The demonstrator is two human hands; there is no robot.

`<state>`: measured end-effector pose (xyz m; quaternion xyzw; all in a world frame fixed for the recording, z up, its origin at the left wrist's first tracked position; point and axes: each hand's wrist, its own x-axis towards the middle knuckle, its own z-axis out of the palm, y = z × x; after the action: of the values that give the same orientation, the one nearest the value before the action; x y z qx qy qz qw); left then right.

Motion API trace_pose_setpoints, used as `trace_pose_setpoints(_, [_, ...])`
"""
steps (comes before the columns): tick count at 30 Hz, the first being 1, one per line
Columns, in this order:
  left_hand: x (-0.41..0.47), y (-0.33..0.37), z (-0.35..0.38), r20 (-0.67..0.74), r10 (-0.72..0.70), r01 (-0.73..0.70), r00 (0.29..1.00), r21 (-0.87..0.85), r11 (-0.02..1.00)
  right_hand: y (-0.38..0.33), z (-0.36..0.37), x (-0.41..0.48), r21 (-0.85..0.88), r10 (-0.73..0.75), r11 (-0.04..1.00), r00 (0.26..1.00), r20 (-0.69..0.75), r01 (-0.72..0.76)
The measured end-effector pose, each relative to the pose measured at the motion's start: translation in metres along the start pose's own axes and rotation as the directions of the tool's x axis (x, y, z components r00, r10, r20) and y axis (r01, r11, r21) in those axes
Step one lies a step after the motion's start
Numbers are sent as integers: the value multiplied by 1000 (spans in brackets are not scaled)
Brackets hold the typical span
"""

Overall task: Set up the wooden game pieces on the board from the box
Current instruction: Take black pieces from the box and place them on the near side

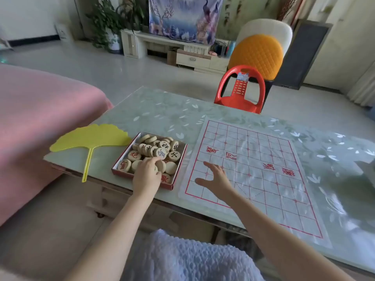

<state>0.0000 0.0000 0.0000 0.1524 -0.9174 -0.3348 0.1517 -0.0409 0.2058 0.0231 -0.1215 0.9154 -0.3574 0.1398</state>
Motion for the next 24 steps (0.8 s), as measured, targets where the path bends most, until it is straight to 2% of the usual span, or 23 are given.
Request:
trace_pose_setpoints(3, [7, -7, 5, -115, -53, 55, 992, 9, 998, -6, 13, 13, 54, -26, 998, 1000, -17, 27])
trace_pose_setpoints(7, [7, -21, 22, -193, -88, 99, 977, 49, 994, -16, 35, 26, 99, -55, 993, 998, -17, 56])
trace_pose_setpoints(10, [11, -27, 30, -227, -74, 80, 971, 20, 997, -21, 52, 36, 94, -76, 993, 997, 6, 76])
trace_pose_setpoints(12, [15, -31, 33, -232, -69, 58, 970, -54, 997, -25, 63, 42, 98, -78, 992, 997, 10, 77])
trace_pose_setpoints(14, [16, -31, 32, -233, -87, 50, 969, -157, 986, -27, 72, 49, 30, -109, 993, 993, -49, 111])
trace_pose_setpoints(16, [16, -28, 27, -200, -119, 68, 972, -248, 966, -30, 79, 54, -68, -162, 986, 979, -127, 154])
trace_pose_setpoints(19, [20, -26, 20, -121, -181, 128, 976, -353, 927, -39, 86, 59, -123, -195, 976, 972, -134, 179])
trace_pose_setpoints(24, [20, -26, 19, -130, -216, 161, 968, -339, 927, -42, 99, 72, -168, -174, 975, 974, -147, 148])
